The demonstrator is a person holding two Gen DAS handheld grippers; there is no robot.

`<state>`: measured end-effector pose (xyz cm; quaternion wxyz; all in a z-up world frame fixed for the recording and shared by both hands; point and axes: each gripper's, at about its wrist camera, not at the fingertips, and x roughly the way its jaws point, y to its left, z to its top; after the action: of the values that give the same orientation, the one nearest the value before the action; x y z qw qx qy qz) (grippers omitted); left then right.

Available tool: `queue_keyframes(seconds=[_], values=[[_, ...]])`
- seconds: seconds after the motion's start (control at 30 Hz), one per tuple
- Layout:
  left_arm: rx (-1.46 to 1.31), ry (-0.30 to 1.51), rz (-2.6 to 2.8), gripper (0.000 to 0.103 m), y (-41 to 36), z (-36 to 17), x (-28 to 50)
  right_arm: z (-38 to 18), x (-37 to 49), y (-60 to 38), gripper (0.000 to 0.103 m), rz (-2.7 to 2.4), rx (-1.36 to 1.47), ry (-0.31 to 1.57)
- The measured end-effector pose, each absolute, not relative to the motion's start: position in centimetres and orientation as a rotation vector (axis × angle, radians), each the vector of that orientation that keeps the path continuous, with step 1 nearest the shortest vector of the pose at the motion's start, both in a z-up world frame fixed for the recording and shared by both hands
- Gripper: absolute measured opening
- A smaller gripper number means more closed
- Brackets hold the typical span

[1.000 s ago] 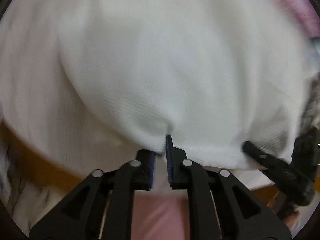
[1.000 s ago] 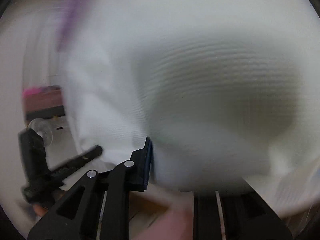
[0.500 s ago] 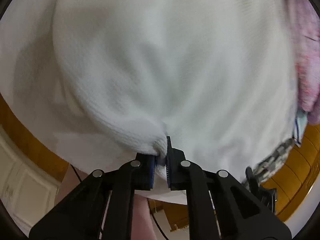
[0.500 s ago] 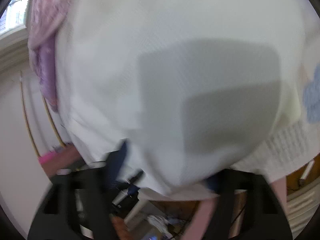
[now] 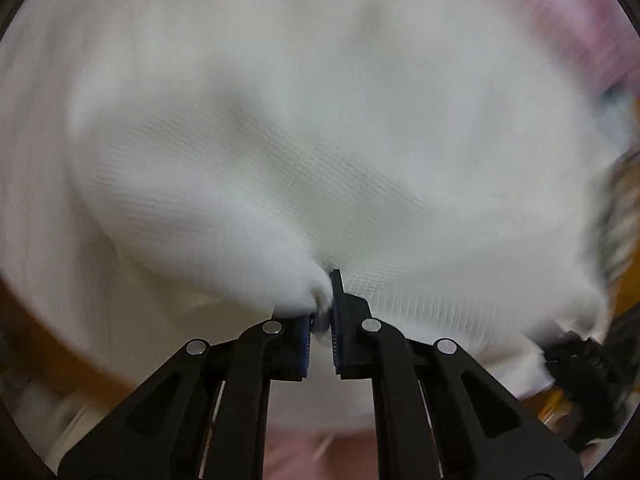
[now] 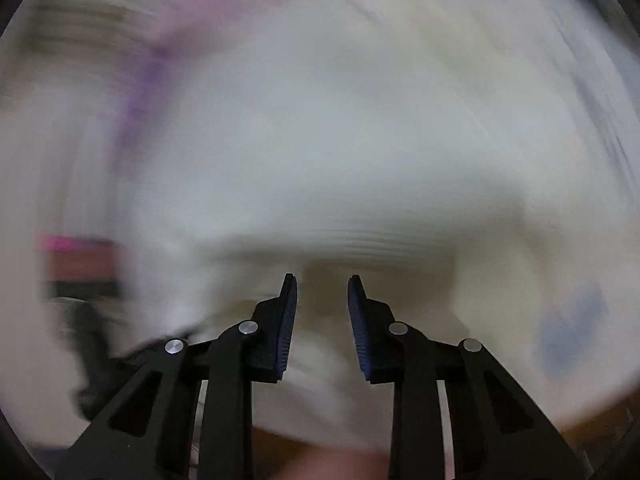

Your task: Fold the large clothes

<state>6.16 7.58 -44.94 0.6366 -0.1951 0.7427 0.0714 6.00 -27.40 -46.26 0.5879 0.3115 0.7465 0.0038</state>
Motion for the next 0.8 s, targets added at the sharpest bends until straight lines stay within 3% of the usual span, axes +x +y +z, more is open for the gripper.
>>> queue_keyframes(seconds=[0.07, 0.1, 0.13, 0.17, 0.2, 0.47, 0.67, 0.8], values=[[-0.471, 1.711, 0.166, 0.015, 8.1, -44.9, 5.7, -47.3, 3.6, -29.5, 0.025, -0.075, 0.952, 1.775], [-0.483, 1.728, 0.155, 0.029, 8.6, -44.1, 6.0, -46.3, 3.2, -30.4, 0.027, -0.088, 0.999, 1.724], [-0.490, 1.740, 0.136, 0.038, 9.1, -43.3, 6.3, -45.0, 3.3, -30.9, 0.045, -0.095, 0.989, 1.690], [-0.485, 1.741, 0.121, 0.040, 9.4, -42.6, 6.6, -43.5, 3.8, -31.5, 0.076, -0.115, 0.932, 1.670], [-0.467, 1.740, 0.106, 0.045, 9.6, -41.7, 7.0, -42.5, 4.3, -31.8, 0.082, -0.130, 0.891, 1.656], [-0.172, 1.723, -0.047, 0.052, 5.8, -34.7, 11.1, -36.1, 9.0, -35.2, 0.082, -0.089, 0.724, 1.488], [-0.180, 1.692, -0.178, 0.052, -1.5, -32.0, 16.4, -31.6, 11.6, -38.8, 0.082, -0.154, 0.610, 1.329], [-0.184, 1.687, -0.301, 0.059, -6.2, -28.9, 16.7, -30.8, 12.1, -42.5, 0.082, -0.191, 0.667, 1.294]])
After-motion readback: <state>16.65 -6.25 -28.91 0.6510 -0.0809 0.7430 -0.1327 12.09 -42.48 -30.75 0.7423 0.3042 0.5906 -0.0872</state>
